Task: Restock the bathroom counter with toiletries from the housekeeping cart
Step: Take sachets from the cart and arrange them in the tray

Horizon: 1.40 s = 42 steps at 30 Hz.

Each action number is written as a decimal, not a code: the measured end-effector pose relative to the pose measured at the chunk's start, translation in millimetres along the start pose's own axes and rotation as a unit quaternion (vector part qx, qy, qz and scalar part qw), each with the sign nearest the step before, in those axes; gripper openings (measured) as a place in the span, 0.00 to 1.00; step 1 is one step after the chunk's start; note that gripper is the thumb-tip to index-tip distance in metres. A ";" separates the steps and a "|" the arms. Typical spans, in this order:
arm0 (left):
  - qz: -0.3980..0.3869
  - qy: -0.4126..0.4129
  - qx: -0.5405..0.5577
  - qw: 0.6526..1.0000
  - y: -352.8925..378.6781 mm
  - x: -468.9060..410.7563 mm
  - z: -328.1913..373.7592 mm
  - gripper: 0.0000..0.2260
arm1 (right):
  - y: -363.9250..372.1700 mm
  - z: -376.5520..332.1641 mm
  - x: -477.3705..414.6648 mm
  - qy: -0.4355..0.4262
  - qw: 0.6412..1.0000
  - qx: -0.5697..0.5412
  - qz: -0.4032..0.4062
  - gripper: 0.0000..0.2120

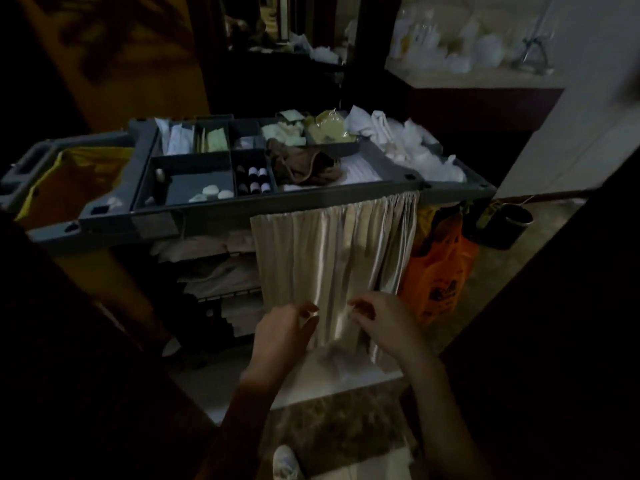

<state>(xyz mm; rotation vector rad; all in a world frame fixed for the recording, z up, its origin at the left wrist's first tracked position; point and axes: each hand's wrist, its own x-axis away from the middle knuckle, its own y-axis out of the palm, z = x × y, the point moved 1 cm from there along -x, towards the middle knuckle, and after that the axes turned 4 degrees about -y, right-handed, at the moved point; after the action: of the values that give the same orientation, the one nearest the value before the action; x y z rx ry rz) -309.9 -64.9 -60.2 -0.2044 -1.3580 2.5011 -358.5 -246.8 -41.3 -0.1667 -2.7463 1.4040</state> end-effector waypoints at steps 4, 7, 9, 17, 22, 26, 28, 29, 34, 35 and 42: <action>0.032 0.002 0.009 0.999 -15.7 -65.3 -1.9 0.10 | -10.3 -5.5 -67.1 -0.021 0.999 0.031 0.022 0.11; 0.043 -0.002 0.033 0.999 -17.3 -101.3 -9.7 0.09 | -9.3 -5.8 -102.7 -0.034 0.998 0.036 0.026 0.11; 0.036 -0.005 0.049 0.998 -13.9 -119.0 -14.5 0.08 | -3.5 -2.9 -121.1 -0.033 0.999 0.030 0.014 0.11; 0.081 -0.037 0.128 0.988 -26.3 -196.8 -41.3 0.09 | 6.7 -10.1 -233.4 -0.070 0.997 -0.010 0.002 0.09; 0.127 -0.028 0.129 0.983 -56.2 -288.8 -43.1 0.09 | 3.3 -18.2 -336.8 -0.101 0.993 -0.062 -0.005 0.09; 0.139 -0.030 0.117 0.983 -71.6 -366.1 -40.0 0.09 | -19.3 -21.9 -420.0 -0.128 0.990 -0.054 0.015 0.08; 0.157 -0.027 0.122 0.980 -75.2 -397.7 -40.5 0.08 | -29.2 -20.9 -453.2 -0.144 0.988 -0.049 0.029 0.08; 0.164 -0.030 0.119 0.979 -76.5 -411.4 -40.6 0.08 | -32.5 -19.7 -466.9 -0.148 0.987 -0.043 0.033 0.09; 0.187 -0.036 0.120 0.974 -75.9 -464.3 -43.0 0.10 | -33.9 -10.7 -527.7 -0.148 0.988 -0.047 0.013 0.07; 0.191 -0.039 0.114 0.974 -76.6 -472.9 -43.7 0.11 | -33.3 -9.8 -540.1 -0.145 0.988 -0.056 0.008 0.07; 0.195 -0.070 0.103 0.973 -86.7 -544.7 -52.2 0.09 | -24.0 -0.2 -600.3 -0.138 0.988 -0.070 -0.018 0.07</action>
<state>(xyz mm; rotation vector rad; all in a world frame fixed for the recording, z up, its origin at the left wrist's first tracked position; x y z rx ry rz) 236.2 -150.8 -22.7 -0.2772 -1.1883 3.0145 235.8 -332.5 -20.4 0.0775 -3.0551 1.3142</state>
